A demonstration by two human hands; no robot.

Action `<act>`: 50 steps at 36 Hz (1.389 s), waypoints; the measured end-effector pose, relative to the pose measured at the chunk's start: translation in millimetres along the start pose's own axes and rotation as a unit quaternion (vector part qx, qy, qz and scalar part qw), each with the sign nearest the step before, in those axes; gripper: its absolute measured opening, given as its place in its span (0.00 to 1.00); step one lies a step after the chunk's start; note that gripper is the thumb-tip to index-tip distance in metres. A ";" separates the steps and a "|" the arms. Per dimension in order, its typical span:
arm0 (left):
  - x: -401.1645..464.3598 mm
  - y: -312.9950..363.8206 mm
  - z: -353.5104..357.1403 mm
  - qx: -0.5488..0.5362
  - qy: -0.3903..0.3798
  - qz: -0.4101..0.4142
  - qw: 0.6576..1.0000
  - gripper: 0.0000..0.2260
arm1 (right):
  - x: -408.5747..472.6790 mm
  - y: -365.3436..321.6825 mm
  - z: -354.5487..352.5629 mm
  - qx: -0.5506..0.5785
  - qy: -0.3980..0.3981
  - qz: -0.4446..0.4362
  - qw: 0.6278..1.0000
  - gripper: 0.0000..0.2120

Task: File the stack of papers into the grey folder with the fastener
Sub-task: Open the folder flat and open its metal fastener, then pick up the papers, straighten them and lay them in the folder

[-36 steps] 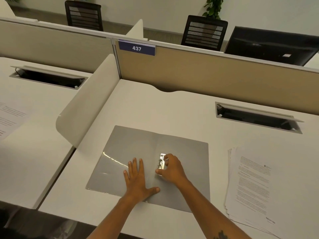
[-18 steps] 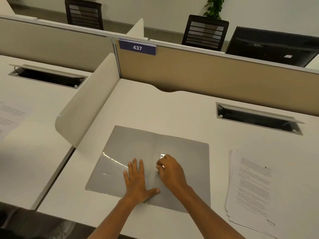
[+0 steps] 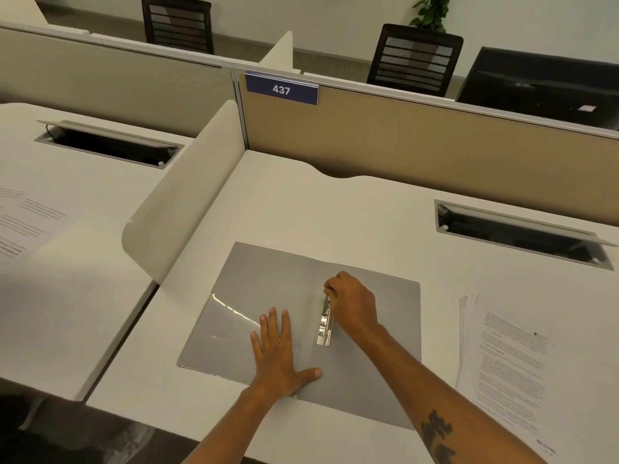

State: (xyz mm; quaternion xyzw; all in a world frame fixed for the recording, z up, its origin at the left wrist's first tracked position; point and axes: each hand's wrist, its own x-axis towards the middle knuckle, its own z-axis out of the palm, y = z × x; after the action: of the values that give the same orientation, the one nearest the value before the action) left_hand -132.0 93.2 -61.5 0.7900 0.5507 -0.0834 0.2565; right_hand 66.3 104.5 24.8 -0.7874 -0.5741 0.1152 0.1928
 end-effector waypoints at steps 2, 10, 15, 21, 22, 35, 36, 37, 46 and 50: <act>0.3 -0.9 0.9 -0.005 0.000 0.003 1.000 0.66 | 4.8 2.4 1.3 -0.008 -0.009 0.000 1.000 0.08; 1.5 -4.2 4.0 -0.008 0.007 0.011 1.000 0.66 | 15.3 11.1 7.0 -0.045 -0.071 0.011 0.996 0.11; 0.1 -2.8 1.8 -0.005 0.005 0.009 1.000 0.65 | 18.1 10.9 7.5 -0.050 -0.103 0.023 0.993 0.15; -1.4 -1.1 -0.7 -0.001 0.002 0.006 1.000 0.65 | 16.6 10.9 6.6 -0.033 -0.105 0.039 0.993 0.19; -1.8 -0.8 -1.1 -0.003 0.003 0.006 1.000 0.65 | 15.5 10.9 5.8 -0.027 -0.100 0.042 0.994 0.19; -7.9 9.5 -8.3 -0.022 0.003 0.016 1.000 0.64 | -47.9 56.6 -16.1 0.079 -0.006 0.098 0.992 0.16; -9.2 11.3 -7.8 -0.026 0.005 0.019 0.999 0.63 | -54.9 62.1 -19.5 0.083 -0.001 0.097 0.992 0.16; -10.8 13.1 -6.8 -0.028 0.008 0.022 0.999 0.61 | -62.0 67.5 -23.1 0.087 0.002 0.097 0.991 0.17; -41.2 39.1 12.7 -0.075 0.023 0.064 0.995 0.60 | -118.6 115.6 -55.5 0.081 0.016 0.118 0.990 0.18; -53.9 59.8 23.7 -0.103 0.036 0.083 0.991 0.57 | -138.9 136.5 -70.8 0.070 0.032 0.124 0.989 0.18</act>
State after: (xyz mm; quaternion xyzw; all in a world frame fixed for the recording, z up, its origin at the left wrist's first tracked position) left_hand -94.3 21.2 -40.6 0.8050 0.4974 0.0241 0.3226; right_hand 168.4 -75.8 23.4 -0.8406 -0.4557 0.1528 0.2497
